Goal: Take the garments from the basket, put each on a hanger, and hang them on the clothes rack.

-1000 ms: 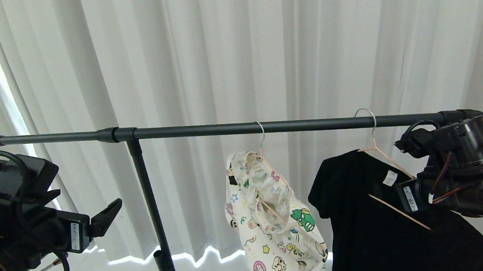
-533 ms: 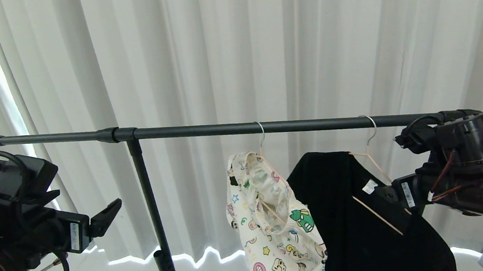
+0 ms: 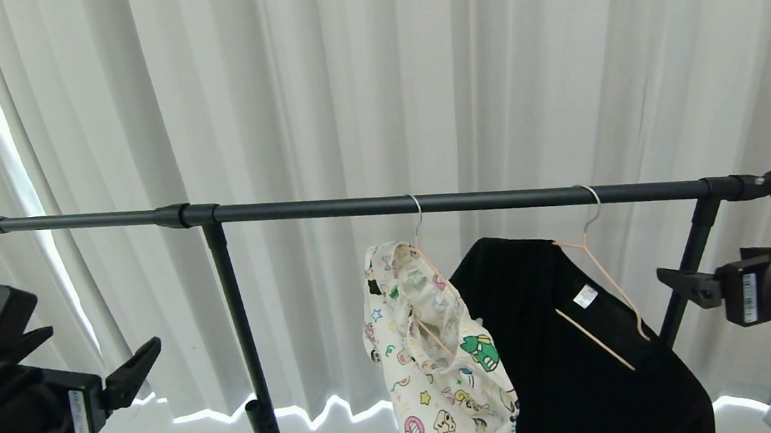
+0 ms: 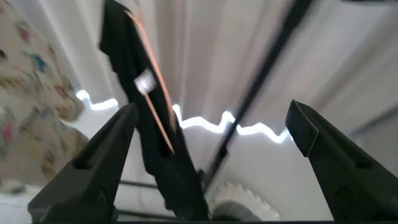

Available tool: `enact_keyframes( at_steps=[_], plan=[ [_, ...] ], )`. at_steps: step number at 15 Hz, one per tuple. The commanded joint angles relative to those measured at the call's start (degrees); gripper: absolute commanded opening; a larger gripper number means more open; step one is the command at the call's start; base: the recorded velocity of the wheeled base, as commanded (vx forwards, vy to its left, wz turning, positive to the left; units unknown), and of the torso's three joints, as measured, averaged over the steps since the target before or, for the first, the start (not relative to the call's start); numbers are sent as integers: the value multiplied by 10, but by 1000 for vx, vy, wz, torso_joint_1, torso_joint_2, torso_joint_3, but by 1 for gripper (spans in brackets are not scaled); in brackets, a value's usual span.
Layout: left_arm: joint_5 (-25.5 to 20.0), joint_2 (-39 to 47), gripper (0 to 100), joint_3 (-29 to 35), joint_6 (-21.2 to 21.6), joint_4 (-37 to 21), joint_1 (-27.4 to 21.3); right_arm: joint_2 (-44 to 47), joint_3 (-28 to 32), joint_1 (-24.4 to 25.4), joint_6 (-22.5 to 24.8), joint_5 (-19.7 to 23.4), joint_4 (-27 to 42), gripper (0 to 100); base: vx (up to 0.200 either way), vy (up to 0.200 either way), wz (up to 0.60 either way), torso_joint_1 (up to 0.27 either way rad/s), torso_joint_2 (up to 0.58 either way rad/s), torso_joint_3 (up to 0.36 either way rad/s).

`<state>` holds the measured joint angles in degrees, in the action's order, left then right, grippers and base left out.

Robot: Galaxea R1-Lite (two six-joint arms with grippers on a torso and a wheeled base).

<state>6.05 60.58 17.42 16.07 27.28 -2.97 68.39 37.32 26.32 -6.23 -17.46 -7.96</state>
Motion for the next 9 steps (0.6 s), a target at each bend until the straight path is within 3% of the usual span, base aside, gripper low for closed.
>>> enact_keyframes(
  at_steps=[1,3,5,7,9],
  plan=[
    [12,-88,100,-56,4,-1,27,-147,-8,-32,14,-14,90,100,0,0,0,0,0,0],
    [33,-134,100,-89,4,-3,32,-215,-8,-58,27,-20,183,100,0,0,0,0,0,0],
    [80,-197,100,-140,4,-4,32,-324,-9,-92,36,-24,334,100,0,0,0,0,0,0],
    [96,-250,100,-174,4,-15,32,-400,-38,-110,37,-29,392,100,0,0,0,0,0,0],
    [96,-313,100,-174,2,-84,32,-448,-73,-152,48,-54,410,100,0,0,0,0,0,0]
  ],
)
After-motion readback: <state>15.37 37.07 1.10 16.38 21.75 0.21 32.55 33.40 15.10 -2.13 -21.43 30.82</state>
